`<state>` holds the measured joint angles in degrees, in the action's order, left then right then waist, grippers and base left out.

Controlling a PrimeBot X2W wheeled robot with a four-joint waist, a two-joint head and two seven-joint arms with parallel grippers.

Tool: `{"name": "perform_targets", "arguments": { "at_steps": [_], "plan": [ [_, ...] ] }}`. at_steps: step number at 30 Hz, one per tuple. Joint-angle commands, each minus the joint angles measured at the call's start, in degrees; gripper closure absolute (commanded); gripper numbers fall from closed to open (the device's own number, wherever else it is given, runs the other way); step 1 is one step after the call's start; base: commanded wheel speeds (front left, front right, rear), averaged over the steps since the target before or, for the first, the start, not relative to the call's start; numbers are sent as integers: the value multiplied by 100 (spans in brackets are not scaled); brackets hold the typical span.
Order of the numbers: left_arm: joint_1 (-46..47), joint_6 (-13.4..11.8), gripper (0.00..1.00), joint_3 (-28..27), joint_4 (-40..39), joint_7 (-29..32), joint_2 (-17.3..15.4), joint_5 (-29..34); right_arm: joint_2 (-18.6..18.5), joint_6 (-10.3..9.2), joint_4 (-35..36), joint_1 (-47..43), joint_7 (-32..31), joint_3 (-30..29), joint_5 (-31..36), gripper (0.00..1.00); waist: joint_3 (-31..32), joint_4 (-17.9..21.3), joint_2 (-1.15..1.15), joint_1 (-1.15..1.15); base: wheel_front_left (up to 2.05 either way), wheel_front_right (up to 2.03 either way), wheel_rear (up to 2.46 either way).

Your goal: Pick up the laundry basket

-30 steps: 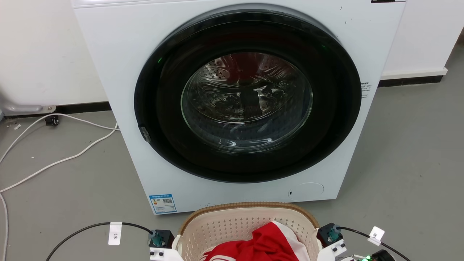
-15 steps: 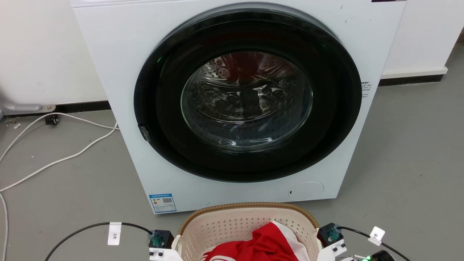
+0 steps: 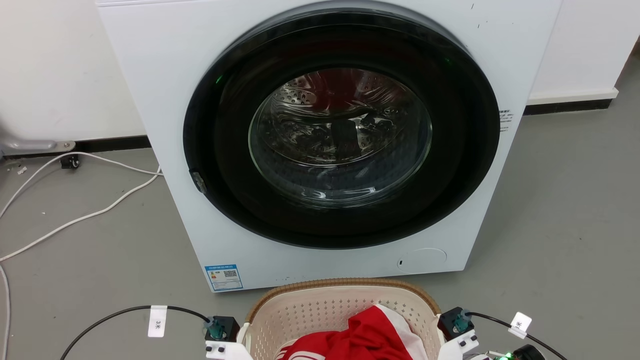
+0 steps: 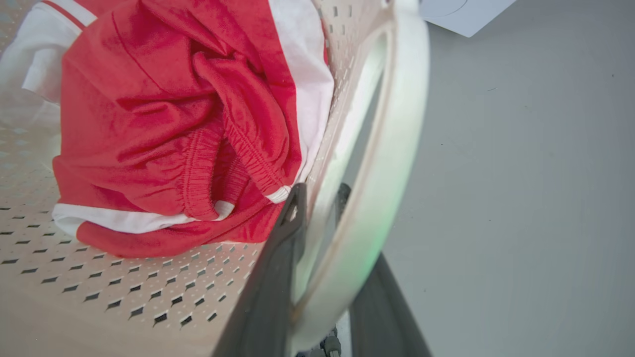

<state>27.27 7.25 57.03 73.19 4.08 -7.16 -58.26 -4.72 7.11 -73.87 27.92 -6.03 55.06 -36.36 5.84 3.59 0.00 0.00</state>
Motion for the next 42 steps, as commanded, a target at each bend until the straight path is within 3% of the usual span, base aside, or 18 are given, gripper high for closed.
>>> {"name": "perform_targets", "arguments": {
  "at_steps": [1, 42],
  "plan": [
    [123, 39, 100, 23, -25, -81, -24, -26, -5, 69, 10, 3, 8, 48, 9, 100, -5, -2, 0, 0, 0, 0, 0],
    [194, 34, 100, 301, 13, -136, -19, -313, -32, 69, 10, -32, 23, 61, -19, 100, 27, -20, 0, 0, 0, 0, 0]
  ]
}}
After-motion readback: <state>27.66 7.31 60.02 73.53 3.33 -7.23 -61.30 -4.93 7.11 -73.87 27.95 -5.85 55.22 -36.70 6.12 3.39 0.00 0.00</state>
